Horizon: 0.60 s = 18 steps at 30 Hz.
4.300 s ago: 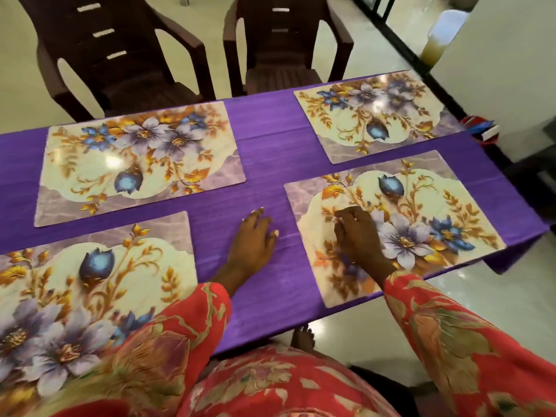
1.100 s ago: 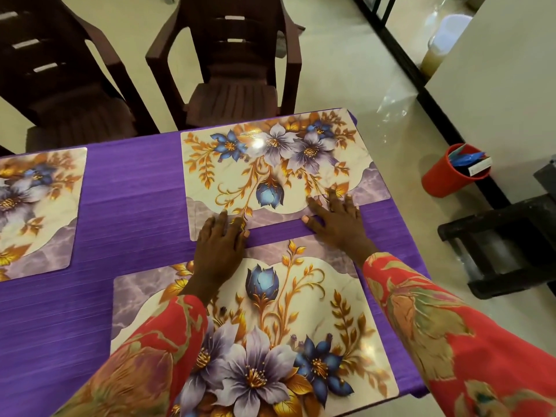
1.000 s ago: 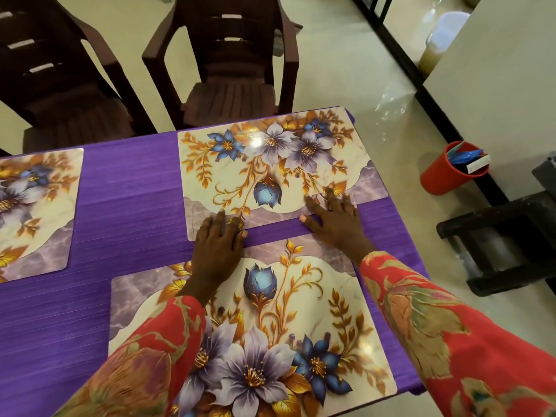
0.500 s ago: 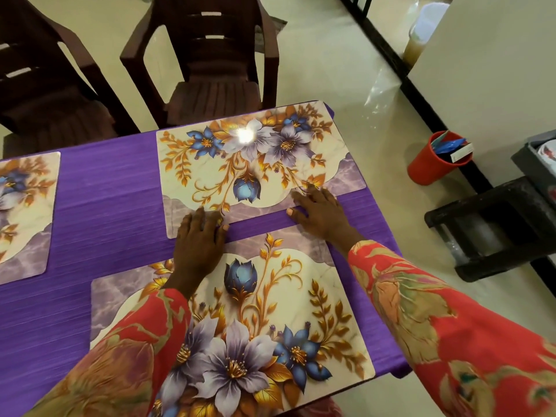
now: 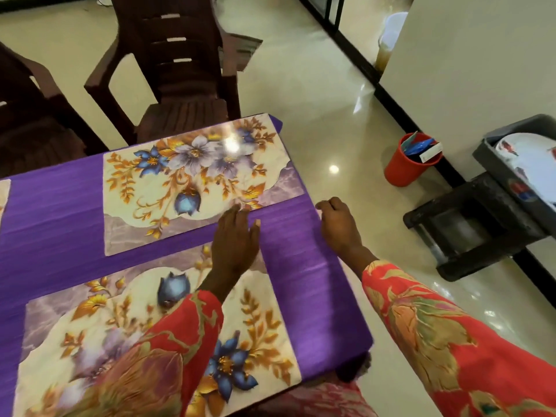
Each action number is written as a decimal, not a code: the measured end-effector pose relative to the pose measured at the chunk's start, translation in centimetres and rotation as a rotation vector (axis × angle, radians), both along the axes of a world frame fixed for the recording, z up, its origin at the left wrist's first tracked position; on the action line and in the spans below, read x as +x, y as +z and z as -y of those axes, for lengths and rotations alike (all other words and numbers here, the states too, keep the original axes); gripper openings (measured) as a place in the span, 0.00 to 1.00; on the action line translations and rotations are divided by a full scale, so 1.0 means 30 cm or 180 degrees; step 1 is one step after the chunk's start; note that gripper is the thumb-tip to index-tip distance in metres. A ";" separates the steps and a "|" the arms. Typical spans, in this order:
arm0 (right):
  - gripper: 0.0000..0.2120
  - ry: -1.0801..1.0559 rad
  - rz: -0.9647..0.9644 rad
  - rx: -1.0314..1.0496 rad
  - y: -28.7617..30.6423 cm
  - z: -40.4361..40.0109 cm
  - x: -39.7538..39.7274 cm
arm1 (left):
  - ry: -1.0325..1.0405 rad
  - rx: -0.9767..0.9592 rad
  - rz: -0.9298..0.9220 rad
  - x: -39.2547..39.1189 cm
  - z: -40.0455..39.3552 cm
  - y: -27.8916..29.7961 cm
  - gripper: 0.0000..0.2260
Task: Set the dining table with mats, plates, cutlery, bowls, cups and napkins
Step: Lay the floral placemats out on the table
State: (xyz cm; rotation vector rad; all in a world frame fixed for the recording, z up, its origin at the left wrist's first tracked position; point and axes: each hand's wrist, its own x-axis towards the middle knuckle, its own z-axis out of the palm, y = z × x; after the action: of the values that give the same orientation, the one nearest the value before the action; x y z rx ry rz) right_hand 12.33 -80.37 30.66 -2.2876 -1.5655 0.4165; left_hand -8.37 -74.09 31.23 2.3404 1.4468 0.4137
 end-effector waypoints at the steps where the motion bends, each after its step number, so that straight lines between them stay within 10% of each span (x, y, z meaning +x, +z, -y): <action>1: 0.17 -0.0017 -0.0005 0.0021 -0.005 0.031 0.049 | -0.0083 0.0034 0.0026 0.073 0.025 -0.001 0.22; 18: 0.13 -0.0439 0.0317 -0.0407 0.020 0.510 0.908 | -0.1049 0.0004 0.0021 1.098 0.376 0.015 0.19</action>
State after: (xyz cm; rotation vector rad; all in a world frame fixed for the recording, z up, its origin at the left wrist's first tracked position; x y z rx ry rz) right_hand 39.58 -95.67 31.27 -2.5315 -1.4527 0.3822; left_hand 24.57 -85.37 31.69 2.5138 1.0285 0.3298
